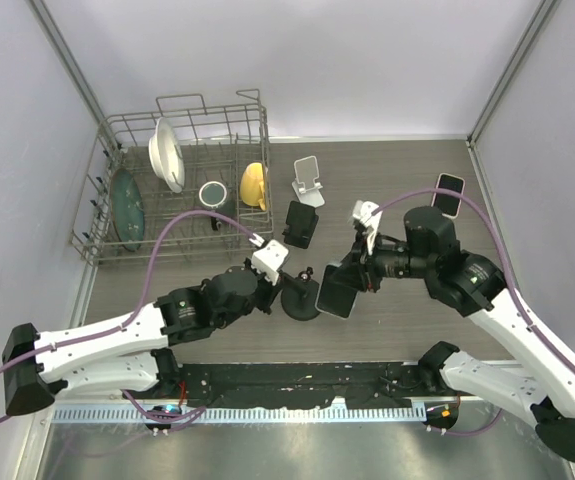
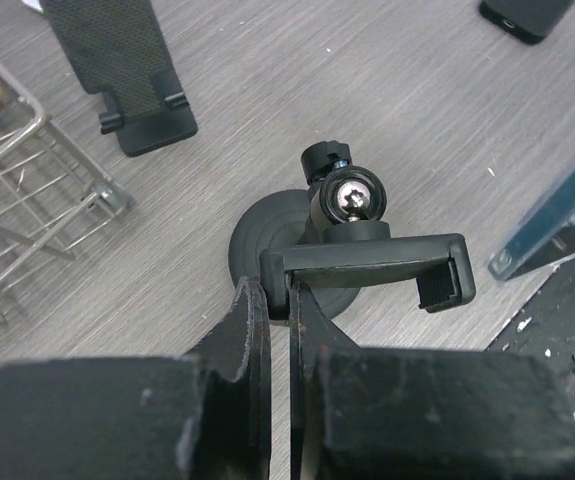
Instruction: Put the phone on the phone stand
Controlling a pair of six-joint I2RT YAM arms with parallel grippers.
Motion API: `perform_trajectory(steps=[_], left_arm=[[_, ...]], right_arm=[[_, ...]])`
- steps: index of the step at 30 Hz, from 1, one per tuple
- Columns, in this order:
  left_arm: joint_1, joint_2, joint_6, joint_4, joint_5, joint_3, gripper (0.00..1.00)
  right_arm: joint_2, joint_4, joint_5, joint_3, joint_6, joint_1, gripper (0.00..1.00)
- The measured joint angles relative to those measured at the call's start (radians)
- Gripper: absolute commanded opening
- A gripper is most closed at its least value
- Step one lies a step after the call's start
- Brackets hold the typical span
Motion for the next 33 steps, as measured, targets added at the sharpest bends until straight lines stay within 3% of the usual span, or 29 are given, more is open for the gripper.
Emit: perform_trajectory(steps=[6,14,22,33], left_arm=[[0.085,-0.038,0.068,0.000,0.156,-0.019,0.00],[0.130,0.032,0.107,-0.004,0.267,0.036,0.00],[0.159,0.046,0.164,-0.042,0.359,0.066,0.00],[0.197,0.098,0.214,-0.081,0.468,0.122,0.00]], right_arm=[[0.039,0.040,-0.124,-0.010,-0.159,0.146,0.01],[0.111,0.249,-0.194,-0.056,-0.249,0.303,0.01],[0.332,0.274,-0.190,0.002,-0.427,0.318,0.01],[0.347,0.224,-0.192,0.047,-0.597,0.325,0.01]])
